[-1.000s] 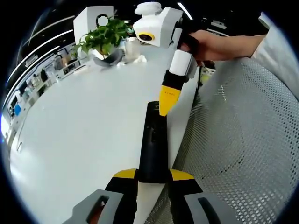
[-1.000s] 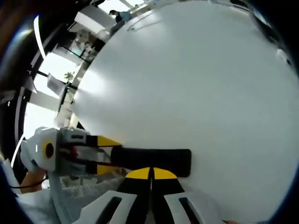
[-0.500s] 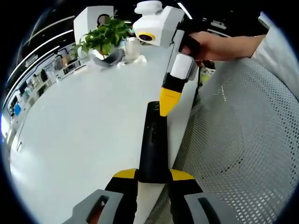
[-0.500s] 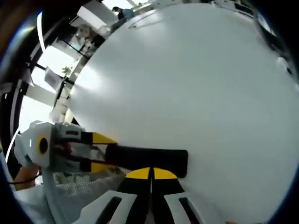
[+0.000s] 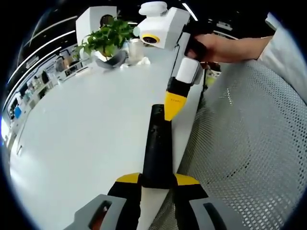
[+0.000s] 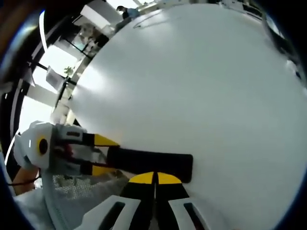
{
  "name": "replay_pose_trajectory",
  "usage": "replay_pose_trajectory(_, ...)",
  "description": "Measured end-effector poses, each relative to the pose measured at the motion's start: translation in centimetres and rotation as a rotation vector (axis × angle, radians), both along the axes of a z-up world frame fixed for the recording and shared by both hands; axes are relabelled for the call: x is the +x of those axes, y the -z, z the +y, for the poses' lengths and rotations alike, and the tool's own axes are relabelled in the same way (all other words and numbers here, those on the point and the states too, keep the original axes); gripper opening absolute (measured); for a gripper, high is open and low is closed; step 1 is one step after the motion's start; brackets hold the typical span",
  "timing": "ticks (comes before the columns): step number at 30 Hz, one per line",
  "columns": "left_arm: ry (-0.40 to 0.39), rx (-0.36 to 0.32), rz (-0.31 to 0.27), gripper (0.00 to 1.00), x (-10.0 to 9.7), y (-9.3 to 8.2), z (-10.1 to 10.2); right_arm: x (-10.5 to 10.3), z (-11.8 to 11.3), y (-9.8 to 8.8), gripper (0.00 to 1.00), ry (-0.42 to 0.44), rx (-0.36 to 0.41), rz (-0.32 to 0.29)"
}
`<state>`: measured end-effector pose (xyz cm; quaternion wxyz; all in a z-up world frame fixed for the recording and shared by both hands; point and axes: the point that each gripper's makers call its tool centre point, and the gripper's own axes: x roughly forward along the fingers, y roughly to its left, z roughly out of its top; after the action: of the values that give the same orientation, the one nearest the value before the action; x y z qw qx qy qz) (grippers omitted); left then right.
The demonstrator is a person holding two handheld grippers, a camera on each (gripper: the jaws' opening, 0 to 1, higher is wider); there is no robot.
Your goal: Press the specified remote control buttons in sequence, fully releasing each button before pressing the next.
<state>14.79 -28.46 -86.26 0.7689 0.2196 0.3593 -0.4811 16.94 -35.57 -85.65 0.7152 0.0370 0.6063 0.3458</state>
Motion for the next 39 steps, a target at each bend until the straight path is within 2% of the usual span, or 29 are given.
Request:
replay_pose_trajectory(19, 0.017, 0.005, -0.011, 0.24, 0.1, -0.1, 0.0, 0.2, 0.0, -0.1, 0.0, 0.003, 0.001, -0.001)
replay_pose_trajectory(24, 0.017, 0.004, -0.01, 0.24, 0.1, 0.0, 0.0, 0.3, 0.0, 0.0, 0.0, 0.023, 0.012, 0.025)
replay_pose_trajectory(32, 0.02, 0.005, -0.012, 0.24, 0.1, 0.0, 0.1, 0.2, 0.0, -0.1, 0.0, 0.018, 0.004, 0.021)
replay_pose_trajectory(35, 0.022, 0.004, -0.014, 0.24, 0.0, 0.0, 0.1, 0.5, 0.1, -0.5, 0.0, 0.031, 0.027, 0.015)
replay_pose_trajectory(37, 0.02, 0.003, -0.013, 0.24, 0.0, 0.0, 0.0, 1.0, 0.5, -1.1, 0.0, 0.053, 0.072, -0.002)
replay_pose_trajectory(39, 0.018, 0.003, -0.013, 0.24, 0.0, 0.0, 0.0, 1.3, 0.4, -1.2, 0.0, 0.064, 0.075, -0.018)
